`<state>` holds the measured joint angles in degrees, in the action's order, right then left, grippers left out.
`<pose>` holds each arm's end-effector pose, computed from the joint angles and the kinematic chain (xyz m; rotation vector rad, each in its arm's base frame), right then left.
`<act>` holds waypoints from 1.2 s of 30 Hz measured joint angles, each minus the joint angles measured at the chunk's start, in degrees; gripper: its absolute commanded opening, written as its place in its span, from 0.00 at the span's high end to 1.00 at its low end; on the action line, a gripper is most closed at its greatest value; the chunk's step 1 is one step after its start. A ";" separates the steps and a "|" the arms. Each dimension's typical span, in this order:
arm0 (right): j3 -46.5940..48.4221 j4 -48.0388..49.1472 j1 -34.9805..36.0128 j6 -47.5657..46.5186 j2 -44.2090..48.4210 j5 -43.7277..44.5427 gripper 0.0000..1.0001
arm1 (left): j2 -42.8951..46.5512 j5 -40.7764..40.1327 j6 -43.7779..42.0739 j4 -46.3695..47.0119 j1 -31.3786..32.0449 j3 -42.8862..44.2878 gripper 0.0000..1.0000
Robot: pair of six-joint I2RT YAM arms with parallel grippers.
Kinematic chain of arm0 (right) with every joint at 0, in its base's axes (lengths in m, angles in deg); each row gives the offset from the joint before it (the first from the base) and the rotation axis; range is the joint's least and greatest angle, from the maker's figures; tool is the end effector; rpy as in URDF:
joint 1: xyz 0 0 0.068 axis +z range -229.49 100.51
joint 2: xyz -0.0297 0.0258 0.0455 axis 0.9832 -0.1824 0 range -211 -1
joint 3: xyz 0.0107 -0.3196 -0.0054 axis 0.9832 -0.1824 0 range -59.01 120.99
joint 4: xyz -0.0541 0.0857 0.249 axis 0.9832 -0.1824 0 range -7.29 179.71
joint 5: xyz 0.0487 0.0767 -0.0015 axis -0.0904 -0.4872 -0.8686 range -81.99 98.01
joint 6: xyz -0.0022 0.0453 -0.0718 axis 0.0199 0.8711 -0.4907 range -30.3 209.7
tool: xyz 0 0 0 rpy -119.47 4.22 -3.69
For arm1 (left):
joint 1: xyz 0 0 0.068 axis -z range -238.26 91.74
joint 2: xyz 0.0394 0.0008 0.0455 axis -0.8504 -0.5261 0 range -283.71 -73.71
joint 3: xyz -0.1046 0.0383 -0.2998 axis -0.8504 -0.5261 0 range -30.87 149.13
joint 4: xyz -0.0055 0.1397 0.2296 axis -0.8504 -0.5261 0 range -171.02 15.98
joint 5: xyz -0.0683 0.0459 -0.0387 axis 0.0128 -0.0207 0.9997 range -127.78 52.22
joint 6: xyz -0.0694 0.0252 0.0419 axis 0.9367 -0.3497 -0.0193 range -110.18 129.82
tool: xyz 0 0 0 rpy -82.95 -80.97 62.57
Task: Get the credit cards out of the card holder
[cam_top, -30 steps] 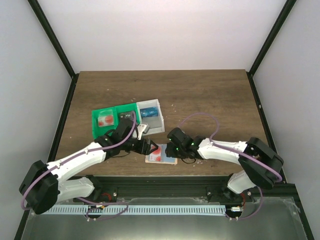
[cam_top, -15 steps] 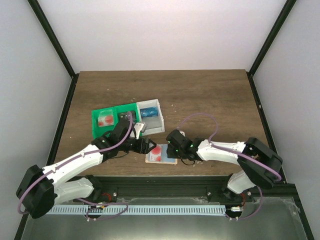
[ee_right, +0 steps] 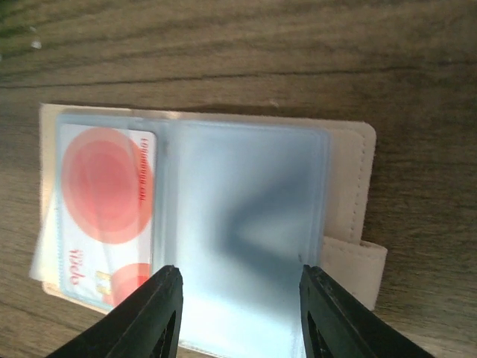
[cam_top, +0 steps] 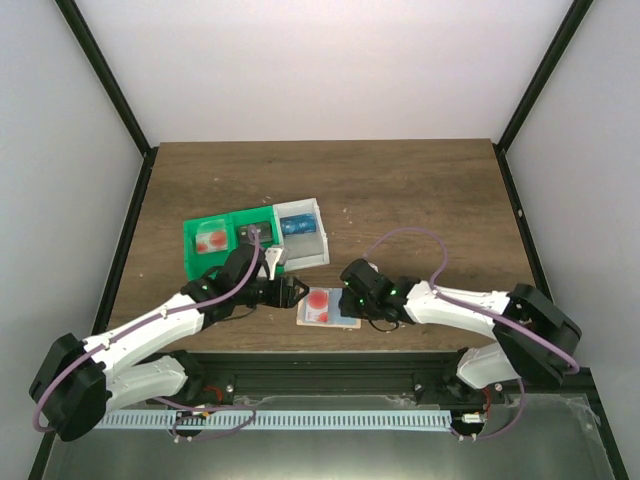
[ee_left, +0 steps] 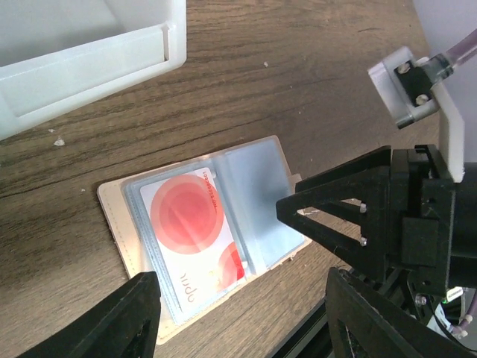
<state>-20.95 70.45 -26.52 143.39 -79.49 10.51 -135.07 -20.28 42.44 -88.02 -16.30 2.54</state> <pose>0.1616 0.2088 0.1730 0.0334 2.7373 0.5588 0.1558 -0.1704 0.2251 0.3707 2.4537 -0.9719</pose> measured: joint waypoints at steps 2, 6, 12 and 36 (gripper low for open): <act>-0.59 0.02 0.07 0.92 -1.03 -0.39 0.54 | -0.07 0.00 0.26 0.39 -0.02 -0.28 0.38; -0.85 -0.17 0.46 2.32 -1.95 -0.28 0.54 | -0.22 0.11 0.46 0.83 0.00 -0.61 0.39; -0.87 0.39 0.74 2.60 -2.84 0.15 0.68 | -0.20 0.09 0.72 1.14 0.00 -0.92 0.41; -5.35 7.61 -4.87 -15.54 1.25 1.16 0.84 | -7.32 3.87 1.31 3.65 0.04 -2.05 0.67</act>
<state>-26.31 78.05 -31.40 127.85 -78.25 11.67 -142.39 -16.41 43.76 -84.37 -16.26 0.48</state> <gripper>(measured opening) 0.062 0.406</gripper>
